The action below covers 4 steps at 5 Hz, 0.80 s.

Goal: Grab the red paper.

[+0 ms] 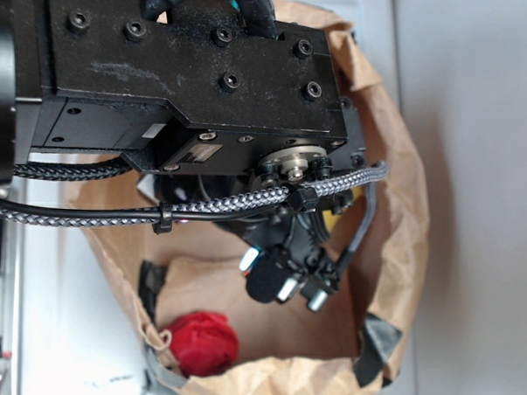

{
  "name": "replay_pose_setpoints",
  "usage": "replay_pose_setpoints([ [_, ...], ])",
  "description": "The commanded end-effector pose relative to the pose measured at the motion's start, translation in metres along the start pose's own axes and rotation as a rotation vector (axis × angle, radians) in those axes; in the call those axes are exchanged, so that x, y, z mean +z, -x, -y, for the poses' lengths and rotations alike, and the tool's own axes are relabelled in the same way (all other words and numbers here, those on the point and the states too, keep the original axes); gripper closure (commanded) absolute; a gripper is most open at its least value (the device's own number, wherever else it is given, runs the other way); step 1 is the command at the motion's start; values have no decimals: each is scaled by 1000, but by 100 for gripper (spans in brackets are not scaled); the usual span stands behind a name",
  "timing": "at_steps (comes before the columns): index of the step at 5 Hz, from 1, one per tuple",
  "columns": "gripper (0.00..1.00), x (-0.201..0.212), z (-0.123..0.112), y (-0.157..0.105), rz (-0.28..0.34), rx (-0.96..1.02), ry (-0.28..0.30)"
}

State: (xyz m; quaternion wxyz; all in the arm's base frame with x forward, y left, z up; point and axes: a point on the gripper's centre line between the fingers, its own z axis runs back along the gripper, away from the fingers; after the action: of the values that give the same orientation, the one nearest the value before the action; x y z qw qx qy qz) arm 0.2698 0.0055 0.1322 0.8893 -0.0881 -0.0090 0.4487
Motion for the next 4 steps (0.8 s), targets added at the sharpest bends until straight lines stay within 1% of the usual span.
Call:
replay_pose_setpoints([
  [1, 0, 12, -1, -5, 29, 28, 37],
  [2, 0, -2, 0, -4, 16, 41, 31],
  [3, 0, -12, 3, -3, 16, 128, 84],
  [4, 0, -20, 8, -5, -25, 184, 111],
])
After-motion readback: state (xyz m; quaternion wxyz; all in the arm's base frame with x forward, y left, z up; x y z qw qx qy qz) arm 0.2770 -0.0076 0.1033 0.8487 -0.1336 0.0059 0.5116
